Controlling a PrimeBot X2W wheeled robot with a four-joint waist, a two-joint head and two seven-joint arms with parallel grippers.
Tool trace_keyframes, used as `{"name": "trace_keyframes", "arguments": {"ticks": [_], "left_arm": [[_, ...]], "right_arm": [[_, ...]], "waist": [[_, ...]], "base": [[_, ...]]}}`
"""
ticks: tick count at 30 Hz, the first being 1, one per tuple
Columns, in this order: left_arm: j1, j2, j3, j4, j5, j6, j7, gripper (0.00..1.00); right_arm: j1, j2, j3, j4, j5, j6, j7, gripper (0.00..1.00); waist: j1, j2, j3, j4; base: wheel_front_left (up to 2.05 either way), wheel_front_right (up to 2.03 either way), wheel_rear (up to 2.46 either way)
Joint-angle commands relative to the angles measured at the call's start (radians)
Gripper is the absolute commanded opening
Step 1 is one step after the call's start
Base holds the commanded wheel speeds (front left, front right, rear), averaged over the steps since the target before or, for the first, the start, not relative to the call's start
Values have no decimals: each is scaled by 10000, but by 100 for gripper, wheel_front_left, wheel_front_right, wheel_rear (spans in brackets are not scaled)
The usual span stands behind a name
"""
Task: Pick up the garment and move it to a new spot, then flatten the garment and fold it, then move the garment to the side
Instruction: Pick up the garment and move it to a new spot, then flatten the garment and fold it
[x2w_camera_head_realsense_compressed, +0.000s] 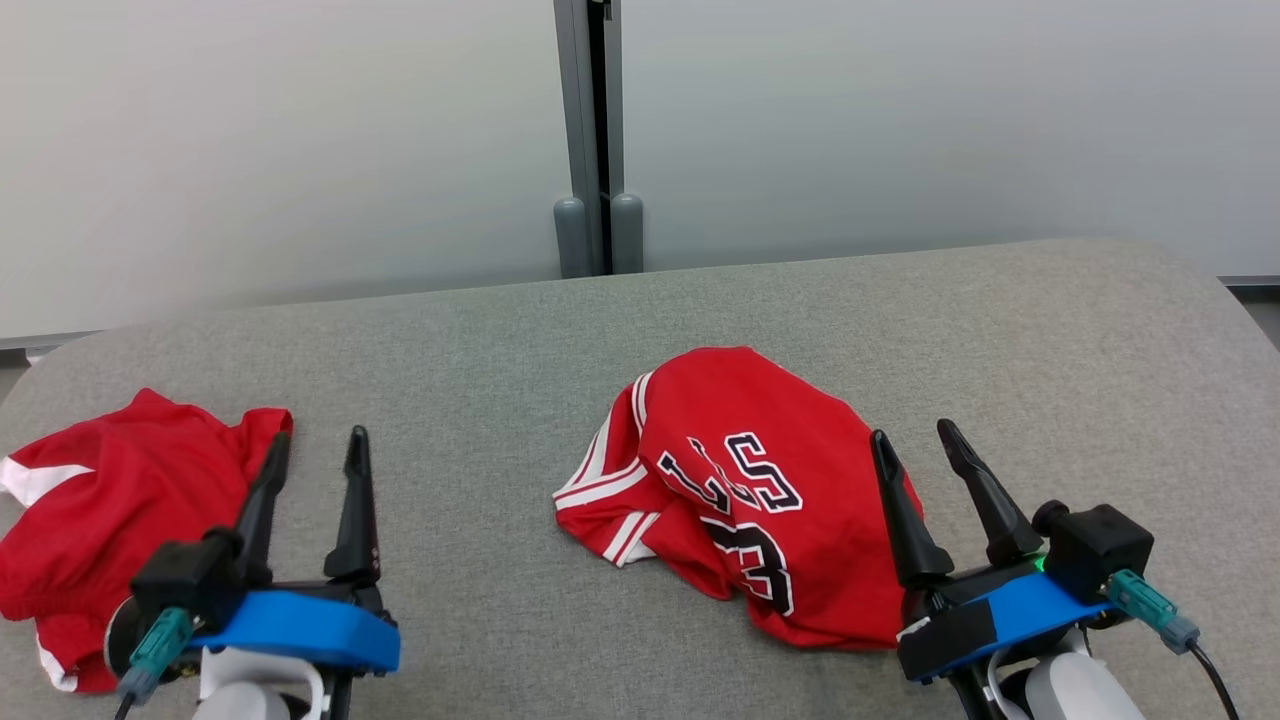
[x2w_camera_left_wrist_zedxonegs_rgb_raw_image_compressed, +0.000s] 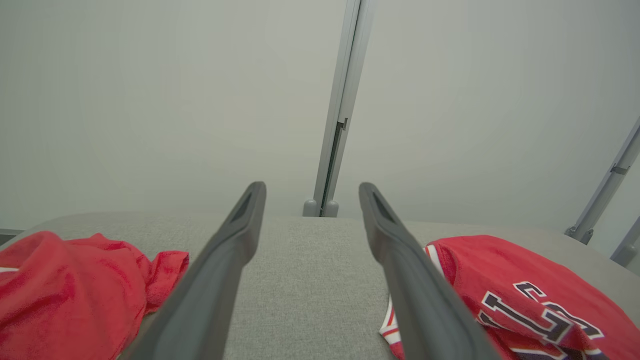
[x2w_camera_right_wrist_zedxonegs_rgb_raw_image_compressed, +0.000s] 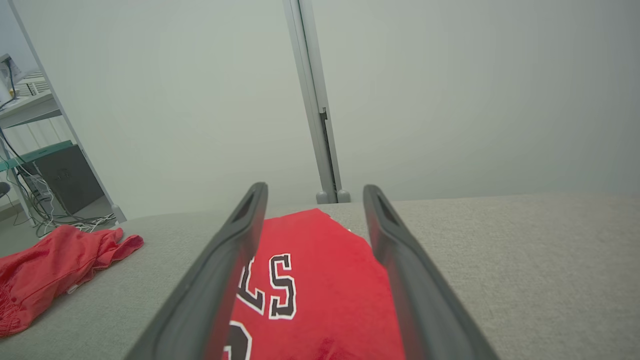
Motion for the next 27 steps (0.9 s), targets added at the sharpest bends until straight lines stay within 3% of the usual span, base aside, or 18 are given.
{"name": "trace_keyframes", "arguments": {"ticks": [1, 7, 17, 23, 27], "left_arm": [[315, -51, 302, -354, 227, 95, -49, 100], [1318, -389, 1116, -691, 823, -57, -57, 100], [1217, -859, 1612, -396, 1385, -407, -60, 100], [1139, -1007, 1772, -186, 1600, -621, -61, 100], [1108, -1113, 1782, -67, 1732, -722, -61, 100]], "right_arm": [[103, -3, 29, -63, 23, 1, -5, 100], [276, -94, -76, -114, 67, 1, -5, 100], [237, -190, -140, 149, 95, 1, -5, 100], [240, -167, -511, 1231, 223, 1, 3, 100], [-97, -75, -432, 2512, 1163, 1, 1073, 100]], "waist": [[1, 0, -9, -29], [1, 0, -4, -123], [1, 0, 23, -95], [1, 0, 43, -7], [1, 0, 67, 93]], "base": [[0, 0, 0], [0, 0, 0], [0, 0, 0], [0, 0, 0], [0, 0, 0]]}}
